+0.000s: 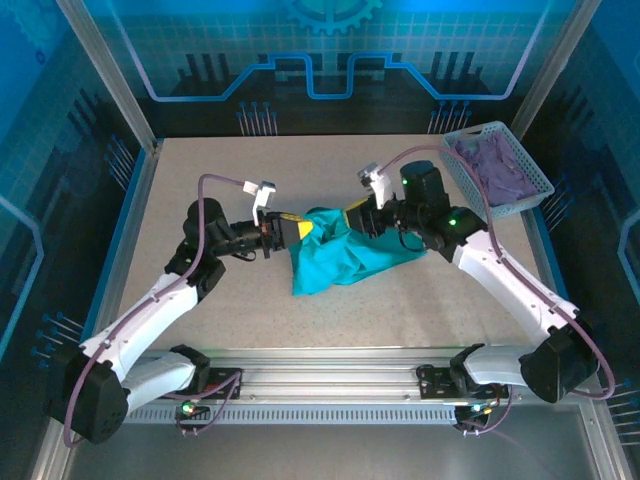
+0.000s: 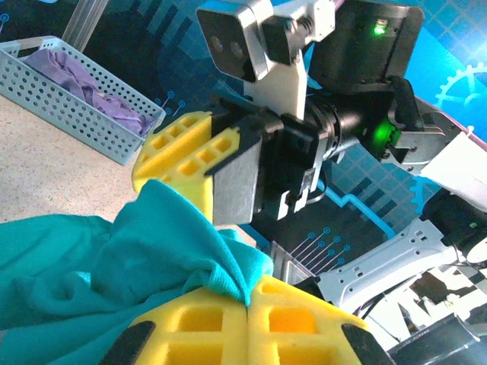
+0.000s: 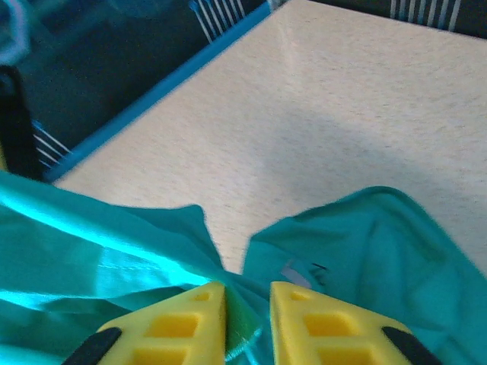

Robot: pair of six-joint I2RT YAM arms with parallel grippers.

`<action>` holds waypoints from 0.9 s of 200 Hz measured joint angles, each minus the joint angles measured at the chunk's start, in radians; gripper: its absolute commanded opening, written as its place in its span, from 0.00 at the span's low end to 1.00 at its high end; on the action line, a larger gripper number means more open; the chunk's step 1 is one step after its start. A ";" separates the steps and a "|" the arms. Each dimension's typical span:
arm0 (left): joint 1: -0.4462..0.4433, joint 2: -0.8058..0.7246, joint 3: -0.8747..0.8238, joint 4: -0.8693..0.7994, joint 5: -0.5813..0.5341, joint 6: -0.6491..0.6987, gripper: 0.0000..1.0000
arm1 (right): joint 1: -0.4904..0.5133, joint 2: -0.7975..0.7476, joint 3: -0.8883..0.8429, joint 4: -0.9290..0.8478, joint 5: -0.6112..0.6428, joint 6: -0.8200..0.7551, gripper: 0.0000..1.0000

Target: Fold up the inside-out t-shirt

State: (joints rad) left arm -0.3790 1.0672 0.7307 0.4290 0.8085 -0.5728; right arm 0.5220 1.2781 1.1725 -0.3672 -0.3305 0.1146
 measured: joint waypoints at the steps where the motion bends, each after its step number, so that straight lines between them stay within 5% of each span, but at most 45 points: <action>1: 0.000 0.000 0.000 -0.001 0.000 0.000 0.00 | 0.002 -0.001 0.000 -0.001 0.005 -0.005 0.26; 83: 0.002 -0.003 0.001 -0.059 -0.011 0.032 0.00 | 0.292 -0.169 -0.097 0.070 0.380 -0.391 0.40; 180: 0.002 -0.005 0.002 -0.069 -0.011 0.033 0.00 | 0.331 -0.001 -0.068 0.137 0.583 -0.616 0.39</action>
State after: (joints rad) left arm -0.3767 1.0626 0.7322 0.3595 0.7975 -0.5400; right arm 0.8532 1.2770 1.1049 -0.2302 0.2520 -0.5018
